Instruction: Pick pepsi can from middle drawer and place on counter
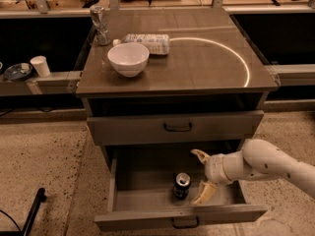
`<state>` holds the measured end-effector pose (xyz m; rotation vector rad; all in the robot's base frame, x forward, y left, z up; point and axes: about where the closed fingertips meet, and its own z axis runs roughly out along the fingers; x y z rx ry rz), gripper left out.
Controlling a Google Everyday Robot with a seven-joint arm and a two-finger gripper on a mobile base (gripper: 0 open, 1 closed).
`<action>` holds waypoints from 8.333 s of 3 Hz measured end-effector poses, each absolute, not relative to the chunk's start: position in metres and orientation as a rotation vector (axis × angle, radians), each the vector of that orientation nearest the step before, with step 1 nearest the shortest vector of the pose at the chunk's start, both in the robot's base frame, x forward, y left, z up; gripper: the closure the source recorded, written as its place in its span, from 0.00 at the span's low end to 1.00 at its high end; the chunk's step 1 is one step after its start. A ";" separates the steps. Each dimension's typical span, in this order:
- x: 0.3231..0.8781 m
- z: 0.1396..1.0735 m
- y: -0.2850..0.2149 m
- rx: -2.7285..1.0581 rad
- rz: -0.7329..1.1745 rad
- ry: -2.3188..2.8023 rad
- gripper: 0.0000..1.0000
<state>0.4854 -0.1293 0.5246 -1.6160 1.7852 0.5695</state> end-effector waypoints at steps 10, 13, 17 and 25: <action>0.481 0.691 -0.142 -1.636 0.545 1.647 1.00; 0.574 0.858 -0.187 -1.833 0.375 1.901 1.00; 0.612 0.954 -0.071 -2.019 0.462 1.620 1.00; 0.722 0.922 -0.059 -1.543 0.610 1.915 0.00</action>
Offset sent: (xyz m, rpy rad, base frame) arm 0.0175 0.0083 -0.0475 0.0361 0.0112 -0.0189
